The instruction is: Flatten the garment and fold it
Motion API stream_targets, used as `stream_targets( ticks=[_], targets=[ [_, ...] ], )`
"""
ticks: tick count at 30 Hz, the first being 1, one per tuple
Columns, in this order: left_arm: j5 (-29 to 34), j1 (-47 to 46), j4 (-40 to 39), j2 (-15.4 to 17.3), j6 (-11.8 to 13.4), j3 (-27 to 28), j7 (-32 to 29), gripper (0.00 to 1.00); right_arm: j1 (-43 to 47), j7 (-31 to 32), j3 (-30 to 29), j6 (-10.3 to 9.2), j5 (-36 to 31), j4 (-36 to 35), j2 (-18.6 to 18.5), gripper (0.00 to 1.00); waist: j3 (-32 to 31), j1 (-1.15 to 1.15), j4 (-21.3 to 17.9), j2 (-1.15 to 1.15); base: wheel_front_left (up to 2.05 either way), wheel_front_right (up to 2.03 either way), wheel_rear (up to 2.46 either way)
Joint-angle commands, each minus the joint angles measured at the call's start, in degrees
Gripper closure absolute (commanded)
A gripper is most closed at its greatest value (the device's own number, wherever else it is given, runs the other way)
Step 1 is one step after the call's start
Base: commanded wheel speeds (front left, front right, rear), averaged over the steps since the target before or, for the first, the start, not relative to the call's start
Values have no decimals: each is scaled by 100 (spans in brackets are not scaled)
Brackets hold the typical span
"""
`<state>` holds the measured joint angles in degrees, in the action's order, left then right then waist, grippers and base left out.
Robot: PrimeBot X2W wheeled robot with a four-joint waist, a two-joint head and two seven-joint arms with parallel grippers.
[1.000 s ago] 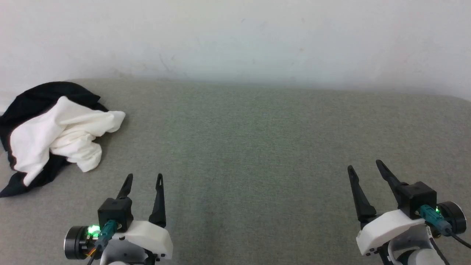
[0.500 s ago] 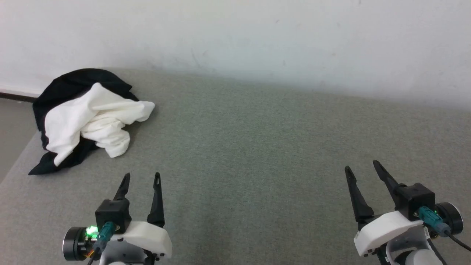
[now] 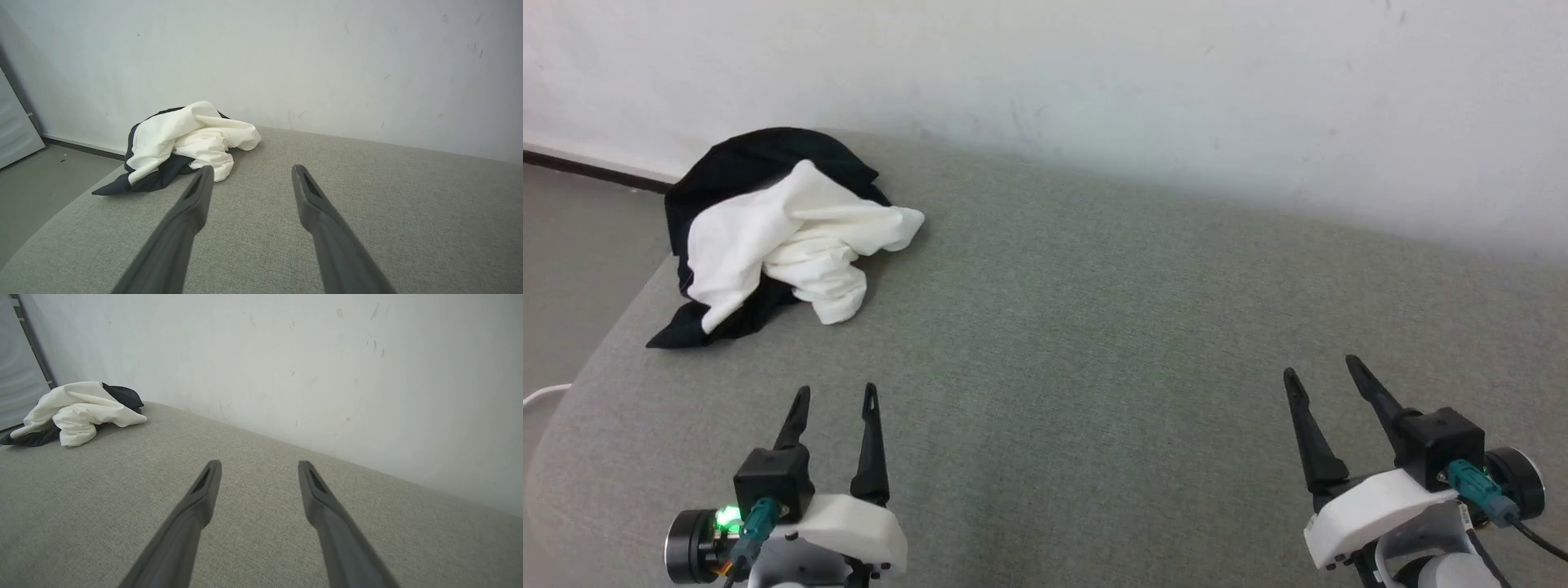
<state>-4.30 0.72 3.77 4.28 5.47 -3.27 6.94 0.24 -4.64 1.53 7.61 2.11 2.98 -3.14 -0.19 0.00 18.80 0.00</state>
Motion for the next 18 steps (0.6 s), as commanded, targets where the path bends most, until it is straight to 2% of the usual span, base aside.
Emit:
stream_targets(
  ticks=[1, 18],
  targets=[
    [-63, -74, 29, 55, 60, -15, 55, 0, -87, -50, 3, -6, 38, 34, 12, 0, 2, 0, 76, 0, 0, 0, 0],
    [-188, -56, 95, 69, 269, -72, 259, 0, -111, -163, 33, -8, 95, 99, 16, 0, 12, 0, 527, 0, 0, 0, 0]
  ],
)
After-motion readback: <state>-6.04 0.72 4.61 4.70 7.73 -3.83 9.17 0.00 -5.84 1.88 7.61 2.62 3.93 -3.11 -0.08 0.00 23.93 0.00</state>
